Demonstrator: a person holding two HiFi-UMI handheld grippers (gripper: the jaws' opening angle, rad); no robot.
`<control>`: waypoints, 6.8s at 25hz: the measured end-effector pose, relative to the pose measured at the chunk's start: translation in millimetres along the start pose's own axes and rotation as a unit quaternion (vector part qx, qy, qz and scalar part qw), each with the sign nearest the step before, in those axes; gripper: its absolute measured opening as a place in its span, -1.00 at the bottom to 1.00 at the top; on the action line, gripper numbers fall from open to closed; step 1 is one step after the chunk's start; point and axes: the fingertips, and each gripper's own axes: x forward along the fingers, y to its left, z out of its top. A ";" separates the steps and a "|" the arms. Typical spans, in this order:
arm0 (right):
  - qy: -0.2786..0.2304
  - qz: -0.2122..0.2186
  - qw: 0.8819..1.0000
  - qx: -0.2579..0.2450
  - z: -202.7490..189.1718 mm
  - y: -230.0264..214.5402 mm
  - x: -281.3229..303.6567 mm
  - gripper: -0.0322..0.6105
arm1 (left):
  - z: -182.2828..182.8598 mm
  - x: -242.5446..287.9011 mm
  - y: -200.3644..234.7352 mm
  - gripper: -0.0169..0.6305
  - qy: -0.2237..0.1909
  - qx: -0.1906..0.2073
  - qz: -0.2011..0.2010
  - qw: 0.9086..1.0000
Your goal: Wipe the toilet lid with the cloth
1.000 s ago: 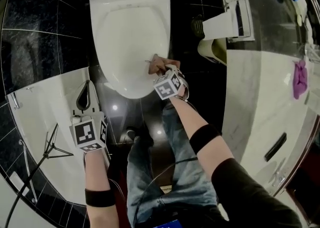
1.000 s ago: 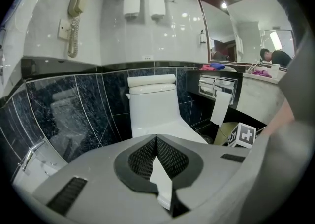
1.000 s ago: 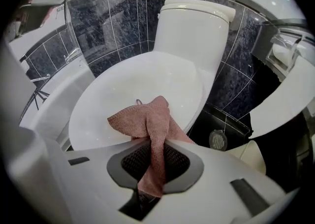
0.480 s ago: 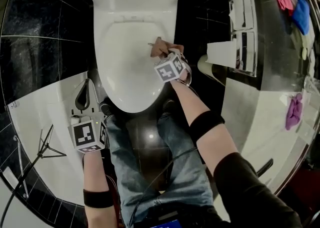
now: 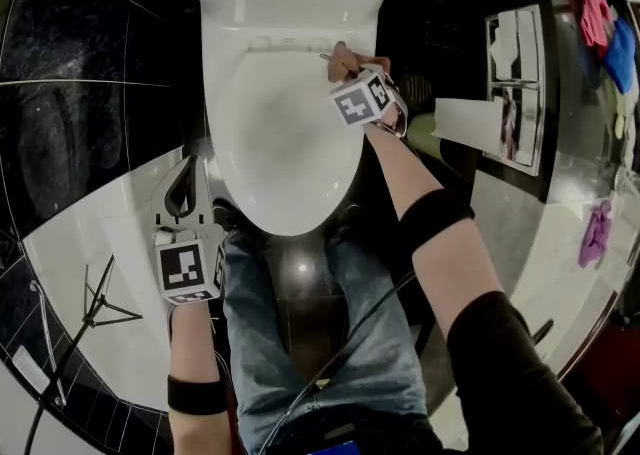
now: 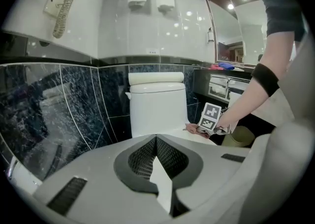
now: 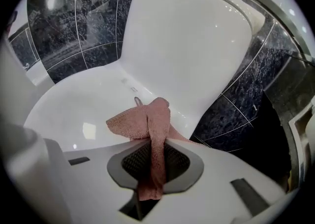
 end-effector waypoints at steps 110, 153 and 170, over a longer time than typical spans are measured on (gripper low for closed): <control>-0.305 0.143 0.938 0.082 -21.3 148.4 -597.4 -0.67 | 125.1 -378.8 -49.3 -0.94 -0.092 -0.032 0.017 0.995; -0.335 0.055 0.917 0.211 -82.3 18.4 -653.2 -0.66 | 219.8 -366.5 -80.8 -0.94 -0.117 -0.014 -0.027 0.993; -0.296 0.063 0.931 0.205 -114.8 89.0 -474.8 -0.66 | -13.8 -223.3 -167.5 -0.18 0.066 0.216 -0.156 0.962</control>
